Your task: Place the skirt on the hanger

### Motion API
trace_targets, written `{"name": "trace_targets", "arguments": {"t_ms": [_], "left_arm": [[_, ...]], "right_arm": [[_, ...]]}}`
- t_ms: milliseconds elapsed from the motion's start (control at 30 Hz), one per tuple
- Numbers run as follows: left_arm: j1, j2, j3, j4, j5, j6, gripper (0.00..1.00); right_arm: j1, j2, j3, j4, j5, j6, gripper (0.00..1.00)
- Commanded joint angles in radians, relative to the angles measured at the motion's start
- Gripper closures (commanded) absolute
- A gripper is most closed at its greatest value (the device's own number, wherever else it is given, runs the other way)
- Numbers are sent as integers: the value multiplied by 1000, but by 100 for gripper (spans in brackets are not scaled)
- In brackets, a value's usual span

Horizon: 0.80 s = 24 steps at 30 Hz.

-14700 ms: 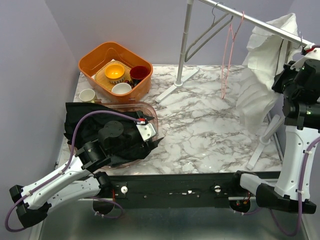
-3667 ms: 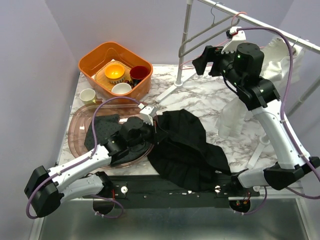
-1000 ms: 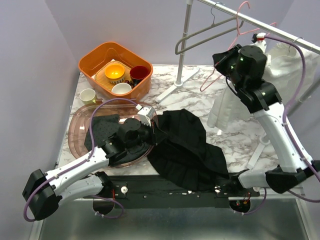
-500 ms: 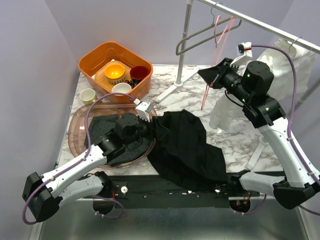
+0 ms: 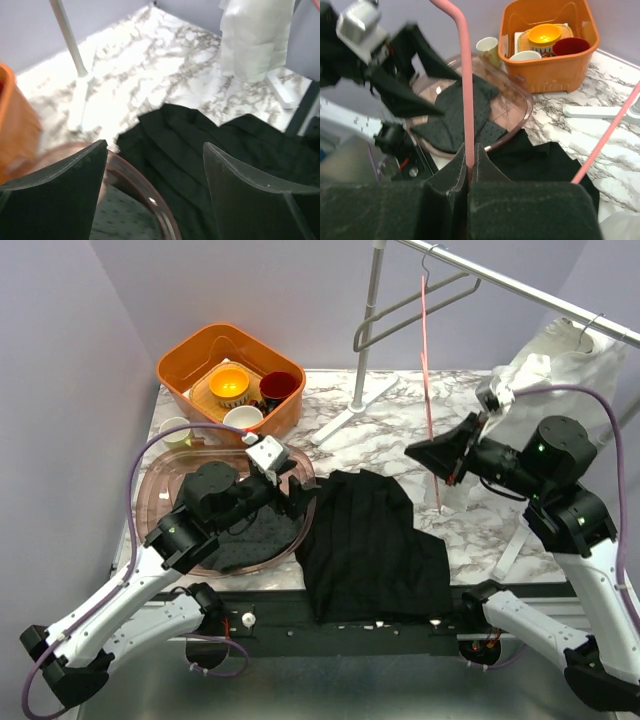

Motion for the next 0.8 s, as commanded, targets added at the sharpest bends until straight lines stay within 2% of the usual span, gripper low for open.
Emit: {"name": "trace_targets", "arguments": {"t_ms": [0,67,100,233,433,633,767], "left_arm": [[6,-60,51,-40,55,376,10],[5,-77,57,-28,108,455,9],[5,-80,60,-24,125,504,7],[5,-93,81,-34,225,689,2],[5,-107,132,-109,355,776,1],[1,-77,120,-156,455,778,1],[-18,33,105,-150,487,771,2]], "right_arm": [[0,-94,-57,-181,-213,-302,99],[1,-111,-77,-240,-256,-367,99],[1,-116,-92,-268,-290,-455,99],[1,-49,-88,-513,-477,-703,99],[1,125,-77,-820,-488,-1054,99],[4,178,-111,-834,-408,-1114,99],[18,217,-109,-896,-410,-1183,99]]}}
